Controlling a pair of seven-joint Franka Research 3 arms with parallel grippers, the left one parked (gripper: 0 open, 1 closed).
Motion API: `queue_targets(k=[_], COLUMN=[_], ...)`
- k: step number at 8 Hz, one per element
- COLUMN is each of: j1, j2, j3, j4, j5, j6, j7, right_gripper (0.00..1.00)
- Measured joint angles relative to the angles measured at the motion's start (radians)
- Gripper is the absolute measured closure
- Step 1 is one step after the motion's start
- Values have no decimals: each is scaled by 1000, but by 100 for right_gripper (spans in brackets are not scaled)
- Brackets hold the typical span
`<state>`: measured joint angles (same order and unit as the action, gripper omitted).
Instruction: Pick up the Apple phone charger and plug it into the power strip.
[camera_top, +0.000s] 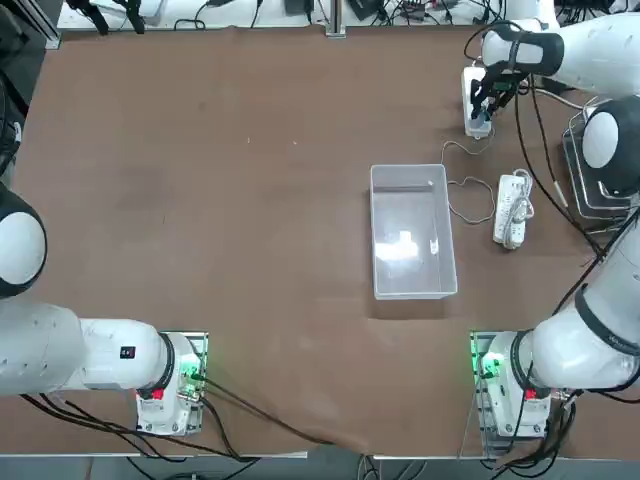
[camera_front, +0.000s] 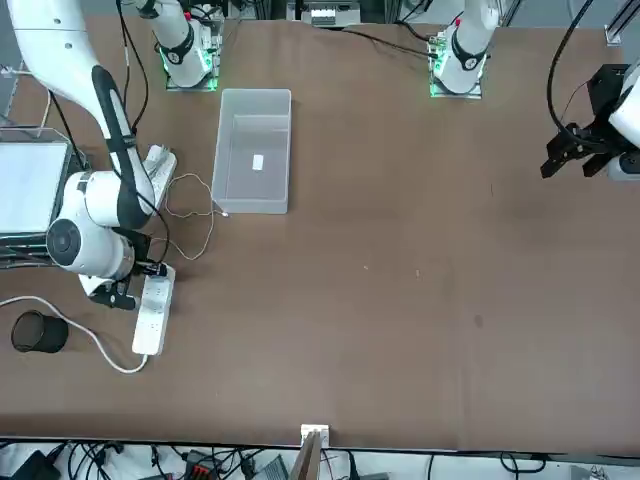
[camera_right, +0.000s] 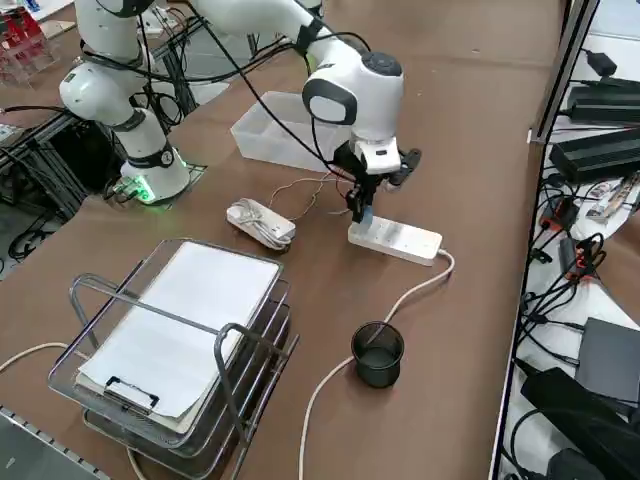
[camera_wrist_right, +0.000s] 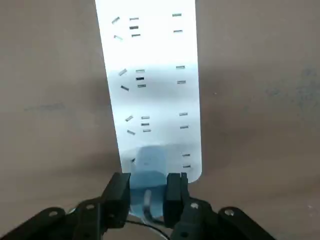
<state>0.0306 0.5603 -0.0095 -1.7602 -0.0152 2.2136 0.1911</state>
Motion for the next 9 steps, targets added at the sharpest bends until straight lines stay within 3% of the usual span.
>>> queue_targets(k=[9], j1=[-1], j2=[-22], j3=[0], j4=[-47], j5=[0], j6=[57], j7=[0], right_gripper=[63])
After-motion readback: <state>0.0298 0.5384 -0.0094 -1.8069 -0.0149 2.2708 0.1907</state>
